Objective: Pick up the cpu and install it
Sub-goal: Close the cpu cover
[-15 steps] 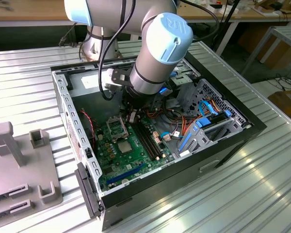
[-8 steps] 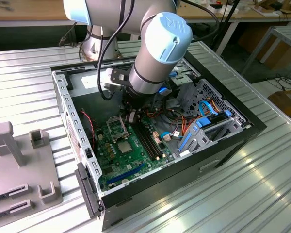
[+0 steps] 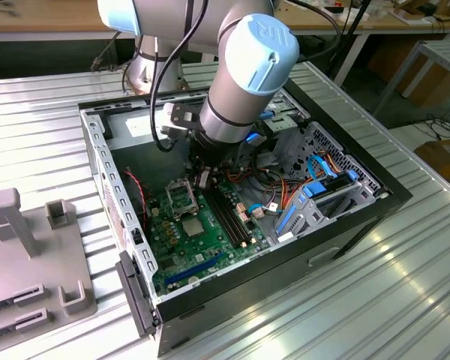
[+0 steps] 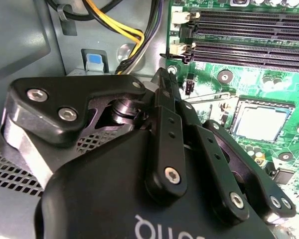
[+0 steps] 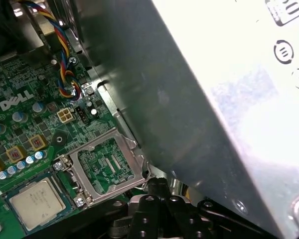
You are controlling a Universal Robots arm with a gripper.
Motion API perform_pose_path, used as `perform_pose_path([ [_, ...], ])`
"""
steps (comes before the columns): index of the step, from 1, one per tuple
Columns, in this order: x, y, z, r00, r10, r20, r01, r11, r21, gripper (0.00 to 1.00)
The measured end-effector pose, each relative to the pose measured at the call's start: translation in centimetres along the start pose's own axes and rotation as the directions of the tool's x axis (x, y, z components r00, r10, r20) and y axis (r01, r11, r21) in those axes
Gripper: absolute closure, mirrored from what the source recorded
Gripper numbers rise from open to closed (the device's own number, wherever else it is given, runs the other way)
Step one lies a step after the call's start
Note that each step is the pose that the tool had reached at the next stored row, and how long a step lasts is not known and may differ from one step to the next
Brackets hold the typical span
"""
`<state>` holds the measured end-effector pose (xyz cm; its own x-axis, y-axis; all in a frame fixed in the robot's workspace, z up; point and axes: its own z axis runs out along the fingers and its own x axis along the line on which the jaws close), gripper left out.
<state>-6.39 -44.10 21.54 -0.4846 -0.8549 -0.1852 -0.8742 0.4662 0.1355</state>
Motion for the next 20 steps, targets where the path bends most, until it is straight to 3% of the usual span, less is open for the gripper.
perform_pose_path([
  [5, -0.1, 0.08, -0.54, 1.0, 0.0, 0.0, 0.0, 1.0, 0.0, 0.89],
  [11, -0.15, 0.11, -0.77, 1.0, 0.0, -0.0023, 0.0, 1.0, 0.0013, 0.89],
  [15, -0.17, 0.13, -0.9, 0.9999, 0.001, -0.0151, 0.0, 1.0, 0.0084, 0.89],
  [20, -0.23, 0.17, -1.19, 0.9998, 0.001, -0.0184, 0.0, 0.9999, 0.0102, 0.89],
])
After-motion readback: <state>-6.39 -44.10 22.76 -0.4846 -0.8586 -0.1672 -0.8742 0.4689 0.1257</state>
